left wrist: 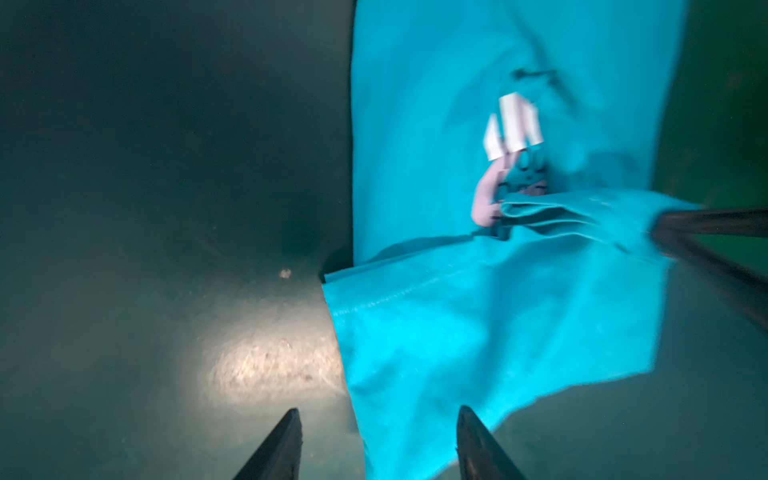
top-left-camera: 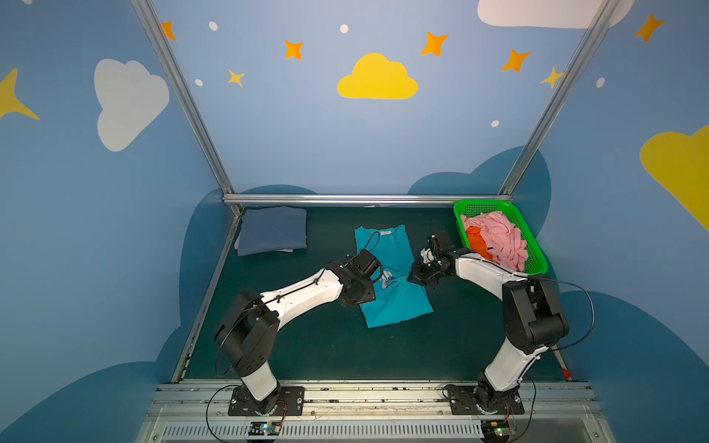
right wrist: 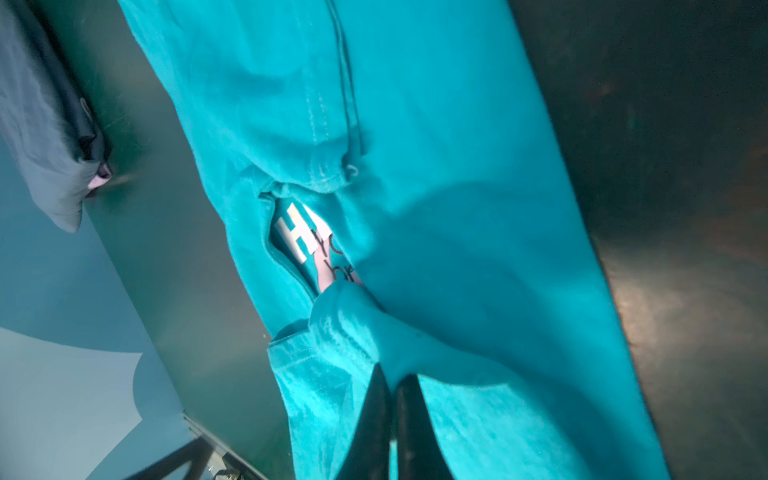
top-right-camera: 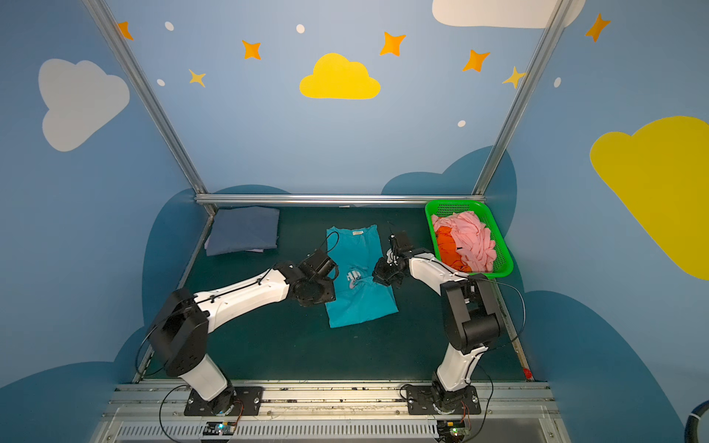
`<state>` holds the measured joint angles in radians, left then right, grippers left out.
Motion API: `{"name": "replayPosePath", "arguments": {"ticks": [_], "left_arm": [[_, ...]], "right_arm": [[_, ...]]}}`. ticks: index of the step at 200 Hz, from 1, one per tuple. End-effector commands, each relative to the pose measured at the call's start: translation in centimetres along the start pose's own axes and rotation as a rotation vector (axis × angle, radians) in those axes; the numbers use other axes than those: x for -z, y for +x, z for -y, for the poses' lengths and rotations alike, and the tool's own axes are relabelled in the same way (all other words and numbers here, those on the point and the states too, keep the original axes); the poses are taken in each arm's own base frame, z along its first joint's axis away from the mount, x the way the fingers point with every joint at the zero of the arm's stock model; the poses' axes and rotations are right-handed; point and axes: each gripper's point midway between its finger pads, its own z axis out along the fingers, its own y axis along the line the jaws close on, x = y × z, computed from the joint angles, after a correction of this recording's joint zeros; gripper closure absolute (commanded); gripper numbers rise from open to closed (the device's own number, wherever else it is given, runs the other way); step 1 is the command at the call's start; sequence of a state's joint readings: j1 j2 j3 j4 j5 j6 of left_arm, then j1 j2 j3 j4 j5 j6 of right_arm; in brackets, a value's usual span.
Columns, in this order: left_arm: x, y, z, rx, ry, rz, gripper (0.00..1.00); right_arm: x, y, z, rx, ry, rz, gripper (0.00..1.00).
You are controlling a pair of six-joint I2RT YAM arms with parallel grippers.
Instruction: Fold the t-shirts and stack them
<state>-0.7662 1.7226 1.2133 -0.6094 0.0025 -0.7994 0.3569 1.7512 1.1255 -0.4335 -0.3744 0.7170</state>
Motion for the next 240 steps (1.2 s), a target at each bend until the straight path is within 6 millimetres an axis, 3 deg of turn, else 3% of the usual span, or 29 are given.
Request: {"name": "replayPosePath", "arguments": {"ticks": [1,25,46,79,107,181,240], "left_arm": [[-1.9,-0.6,-0.3,-0.011,-0.047,0.012,0.40],[-3.8,-0.7,-0.2,-0.014,-0.075,-0.007,0.41],[-5.0,-0.7,-0.4,-0.006,-0.097,-0.012,0.49],[-5.1,-1.5,-0.7,0.001,-0.124,0.031,0.80],[-4.5,-2.3,-0.2,-0.010,-0.119,0.048,0.96],[0.8,-5.9,1.2,-0.074,-0.125,0.196,0.96],[1.0,-8.9,2.1,-0.127,-0.160,0.286,0.96]], "right_arm": [[0.2,0.3,0.1,0.006,-0.007,-0.025,1.00],[0.4,0.2,0.4,0.005,-0.003,-0.020,1.00],[0.7,0.0,0.6,0.003,-0.001,-0.018,1.00],[0.9,-0.2,1.0,-0.004,-0.002,-0.013,1.00],[0.9,-0.2,1.2,-0.015,-0.011,-0.019,1.00],[3.5,-1.6,-0.9,0.006,-0.056,0.036,1.00],[3.8,-5.0,-1.7,-0.043,-0.116,0.069,1.00]]}}
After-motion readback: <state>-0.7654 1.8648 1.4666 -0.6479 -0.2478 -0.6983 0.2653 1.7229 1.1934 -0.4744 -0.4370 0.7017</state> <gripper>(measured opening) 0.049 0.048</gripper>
